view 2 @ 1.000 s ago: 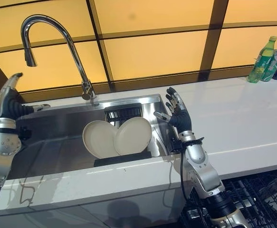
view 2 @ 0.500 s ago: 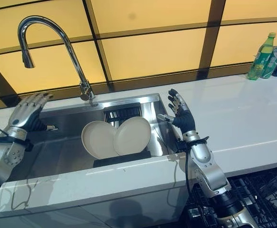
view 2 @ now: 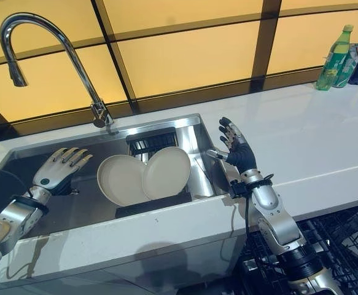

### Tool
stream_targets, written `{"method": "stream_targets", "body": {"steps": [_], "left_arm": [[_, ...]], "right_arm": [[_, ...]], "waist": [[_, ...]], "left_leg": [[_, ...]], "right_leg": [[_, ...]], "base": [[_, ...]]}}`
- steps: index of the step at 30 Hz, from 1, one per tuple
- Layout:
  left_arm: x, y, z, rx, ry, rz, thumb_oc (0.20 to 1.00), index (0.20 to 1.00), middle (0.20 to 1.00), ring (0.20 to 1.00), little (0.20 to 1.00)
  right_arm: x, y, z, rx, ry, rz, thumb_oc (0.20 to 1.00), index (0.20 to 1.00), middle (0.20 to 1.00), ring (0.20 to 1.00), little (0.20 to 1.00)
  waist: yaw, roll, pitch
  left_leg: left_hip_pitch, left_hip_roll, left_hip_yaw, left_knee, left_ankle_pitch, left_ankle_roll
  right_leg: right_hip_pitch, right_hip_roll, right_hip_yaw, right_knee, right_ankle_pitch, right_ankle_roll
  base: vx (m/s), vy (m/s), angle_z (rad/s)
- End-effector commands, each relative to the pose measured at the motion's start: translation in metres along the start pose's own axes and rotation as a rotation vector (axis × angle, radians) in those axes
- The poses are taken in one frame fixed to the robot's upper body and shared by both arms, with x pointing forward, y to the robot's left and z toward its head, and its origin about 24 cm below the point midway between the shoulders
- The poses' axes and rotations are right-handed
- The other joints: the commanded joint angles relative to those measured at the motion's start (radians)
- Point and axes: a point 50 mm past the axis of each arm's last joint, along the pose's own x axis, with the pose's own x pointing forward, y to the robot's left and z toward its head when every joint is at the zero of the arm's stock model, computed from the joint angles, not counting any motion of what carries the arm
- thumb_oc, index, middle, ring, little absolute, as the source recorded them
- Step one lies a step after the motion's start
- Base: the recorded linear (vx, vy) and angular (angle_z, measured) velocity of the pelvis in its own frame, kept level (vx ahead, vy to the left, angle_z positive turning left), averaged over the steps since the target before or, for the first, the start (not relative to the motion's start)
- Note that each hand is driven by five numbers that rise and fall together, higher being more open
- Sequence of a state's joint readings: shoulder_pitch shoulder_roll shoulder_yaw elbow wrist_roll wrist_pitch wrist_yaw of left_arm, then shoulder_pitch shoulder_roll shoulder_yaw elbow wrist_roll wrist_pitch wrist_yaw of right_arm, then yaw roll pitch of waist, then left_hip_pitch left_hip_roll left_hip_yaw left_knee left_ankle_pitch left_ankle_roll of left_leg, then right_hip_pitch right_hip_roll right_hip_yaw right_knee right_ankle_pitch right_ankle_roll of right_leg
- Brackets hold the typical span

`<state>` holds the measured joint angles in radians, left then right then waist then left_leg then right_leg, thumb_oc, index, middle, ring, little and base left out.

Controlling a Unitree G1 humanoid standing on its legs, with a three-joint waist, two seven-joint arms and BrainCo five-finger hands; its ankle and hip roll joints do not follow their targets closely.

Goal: Pick up plates and place into dishwasher.

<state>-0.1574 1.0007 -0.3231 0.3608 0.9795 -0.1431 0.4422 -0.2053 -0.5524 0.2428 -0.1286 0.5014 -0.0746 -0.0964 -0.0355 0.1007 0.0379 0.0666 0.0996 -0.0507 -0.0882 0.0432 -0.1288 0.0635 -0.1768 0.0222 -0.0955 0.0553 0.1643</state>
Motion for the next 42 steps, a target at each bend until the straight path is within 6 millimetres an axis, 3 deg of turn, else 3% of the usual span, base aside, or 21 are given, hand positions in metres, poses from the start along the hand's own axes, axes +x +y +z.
{"method": "stream_targets", "body": {"steps": [1,9,14,20,26,35,36,37,39,42], "left_arm": [[0.016,0.025,-0.025,0.111,0.047,0.143,1.0,1.0,1.0,1.0,1.0],[0.019,0.025,-0.017,0.133,0.062,0.288,1.0,1.0,1.0,1.0,1.0],[0.033,0.03,-0.011,0.136,0.073,0.334,1.0,1.0,1.0,1.0,1.0],[0.04,0.033,-0.008,0.122,0.034,0.305,1.0,1.0,1.0,1.0,1.0],[0.043,0.027,-0.002,0.104,-0.024,0.209,1.0,1.0,1.0,1.0,1.0],[0.038,0.026,-0.006,0.092,-0.027,0.203,1.0,1.0,1.0,1.0,1.0],[0.037,0.026,-0.005,0.089,-0.034,0.207,0.843,0.843,0.843,0.843,0.843],[0.037,0.026,-0.005,0.091,-0.038,0.203,0.583,0.583,0.583,0.583,0.583],[0.035,0.025,-0.005,0.094,-0.042,0.203,0.448,0.448,0.448,0.448,0.448],[0.033,0.023,-0.005,0.096,-0.04,0.195,0.379,0.379,0.379,0.379,0.379]], "right_arm": [[0.008,-0.005,0.027,-0.007,-0.132,-0.002,1.0,1.0,1.0,1.0,1.0],[0.007,-0.006,0.026,-0.019,-0.129,-0.003,1.0,1.0,1.0,1.0,1.0],[0.017,-0.003,0.036,-0.037,-0.171,0.003,1.0,1.0,1.0,1.0,1.0],[0.02,-0.002,0.041,-0.042,-0.194,0.0,1.0,1.0,1.0,1.0,1.0],[0.021,-0.003,0.044,-0.05,-0.197,0.008,1.0,1.0,1.0,1.0,1.0],[0.018,-0.003,0.041,-0.045,-0.189,0.009,1.0,1.0,1.0,1.0,1.0],[0.018,-0.003,0.04,-0.043,-0.183,0.008,1.0,1.0,1.0,1.0,1.0],[0.017,-0.003,0.04,-0.042,-0.18,0.007,1.0,1.0,1.0,1.0,1.0],[0.017,-0.003,0.039,-0.04,-0.174,0.008,1.0,1.0,1.0,1.0,1.0],[0.016,-0.003,0.037,-0.036,-0.162,0.012,1.0,1.0,1.0,1.0,1.0]], "waist": [[-0.014,-0.029,0.04],[-0.031,-0.025,0.073],[-0.048,-0.023,0.127],[-0.057,-0.025,0.163],[-0.064,-0.022,0.172],[-0.053,-0.021,0.17],[-0.05,-0.02,0.164],[-0.048,-0.019,0.162],[-0.044,-0.017,0.156],[-0.039,-0.015,0.146]], "left_leg": [[-0.022,-0.097,0.042,0.001,-0.014,0.108],[-0.041,-0.105,0.045,0.001,-0.008,0.111],[-0.075,-0.11,0.05,0.001,0.003,0.113],[-0.088,-0.114,0.055,0.001,0.009,0.116],[-0.088,-0.118,0.06,0.001,0.01,0.116],[-0.079,-0.122,0.054,0.001,0.008,0.118],[-0.075,-0.124,0.052,0.001,0.007,0.118],[-0.073,-0.124,0.051,0.001,0.006,0.118],[-0.07,-0.125,0.048,0.001,0.005,0.118],[-0.063,-0.127,0.043,0.001,0.003,0.118]], "right_leg": [[-0.049,0.034,0.01,0.008,0.042,-0.059],[-0.076,0.025,0.032,0.013,0.052,-0.054],[-0.119,0.02,0.051,0.02,0.064,-0.051],[-0.133,0.016,0.062,0.022,0.073,-0.047],[-0.137,0.01,0.067,0.028,0.074,-0.042],[-0.127,0.004,0.058,0.031,0.069,-0.04],[-0.122,0.003,0.055,0.03,0.067,-0.04],[-0.119,0.002,0.052,0.03,0.066,-0.04],[-0.115,0.0,0.048,0.031,0.064,-0.04],[-0.106,-0.002,0.042,0.029,0.061,-0.039]], "base": [[0.01,0.075,0.0],[0.02,0.056,-0.05],[-0.1,0.063,-0.06],[-0.04,0.029,-0.06],[0.02,0.042,-0.01],[0.02,0.004,0.0],[0.05,0.003,0.01],[0.06,0.007,0.01],[0.04,0.008,0.02],[0.05,0.005,0.03]]}}
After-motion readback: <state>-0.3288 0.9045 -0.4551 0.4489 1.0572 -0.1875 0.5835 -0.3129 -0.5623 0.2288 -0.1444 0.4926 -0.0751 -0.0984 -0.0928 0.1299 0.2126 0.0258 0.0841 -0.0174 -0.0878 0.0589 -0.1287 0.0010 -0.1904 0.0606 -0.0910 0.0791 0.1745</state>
